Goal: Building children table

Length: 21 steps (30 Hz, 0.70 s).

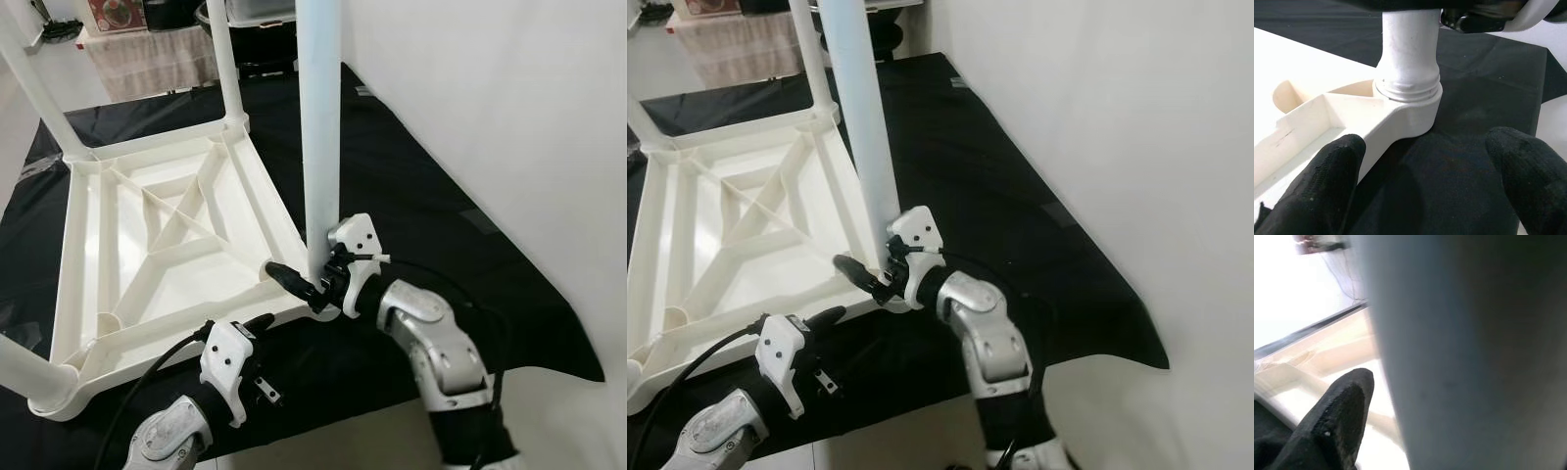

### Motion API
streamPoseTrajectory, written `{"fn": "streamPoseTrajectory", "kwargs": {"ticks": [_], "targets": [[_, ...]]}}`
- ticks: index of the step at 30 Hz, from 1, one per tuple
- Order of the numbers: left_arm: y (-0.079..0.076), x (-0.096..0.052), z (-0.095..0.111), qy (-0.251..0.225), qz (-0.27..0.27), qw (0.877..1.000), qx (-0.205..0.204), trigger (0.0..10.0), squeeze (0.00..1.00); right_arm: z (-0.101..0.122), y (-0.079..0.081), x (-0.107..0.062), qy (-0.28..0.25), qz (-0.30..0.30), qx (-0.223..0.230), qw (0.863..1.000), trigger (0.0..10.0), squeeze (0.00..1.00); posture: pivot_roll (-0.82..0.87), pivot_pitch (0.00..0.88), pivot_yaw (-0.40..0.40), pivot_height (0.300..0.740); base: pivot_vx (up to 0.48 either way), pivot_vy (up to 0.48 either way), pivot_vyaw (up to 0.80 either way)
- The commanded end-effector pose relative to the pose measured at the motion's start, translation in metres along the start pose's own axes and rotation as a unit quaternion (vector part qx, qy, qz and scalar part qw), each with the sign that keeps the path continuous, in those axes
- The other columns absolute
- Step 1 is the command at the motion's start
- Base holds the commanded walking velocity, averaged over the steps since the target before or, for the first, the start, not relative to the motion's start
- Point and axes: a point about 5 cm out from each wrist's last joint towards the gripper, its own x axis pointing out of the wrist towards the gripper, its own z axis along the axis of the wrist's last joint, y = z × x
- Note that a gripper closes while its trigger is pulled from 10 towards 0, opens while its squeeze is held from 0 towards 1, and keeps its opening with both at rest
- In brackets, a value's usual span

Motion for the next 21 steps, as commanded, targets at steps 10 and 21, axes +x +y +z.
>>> {"fn": "streamPoseTrajectory", "kwargs": {"ticks": [10,21], "targets": [[-0.004,-0.004,-0.008,0.016,-0.001,1.0,-0.003,10.0,0.0,0.008,-0.009,-0.008,0.035,0.213,-0.057,0.975,10.0,0.0,0.05,0.154,0.0,0.74,0.0,0.0,0.0],[-0.018,-0.007,-0.001,0.007,-0.03,0.999,0.013,10.0,0.0,-0.007,-0.044,0.0,0.087,0.227,-0.023,0.97,0.0,0.0,0.07,0.178,-0.015,0.74,0.0,0.0,0.0]]}}
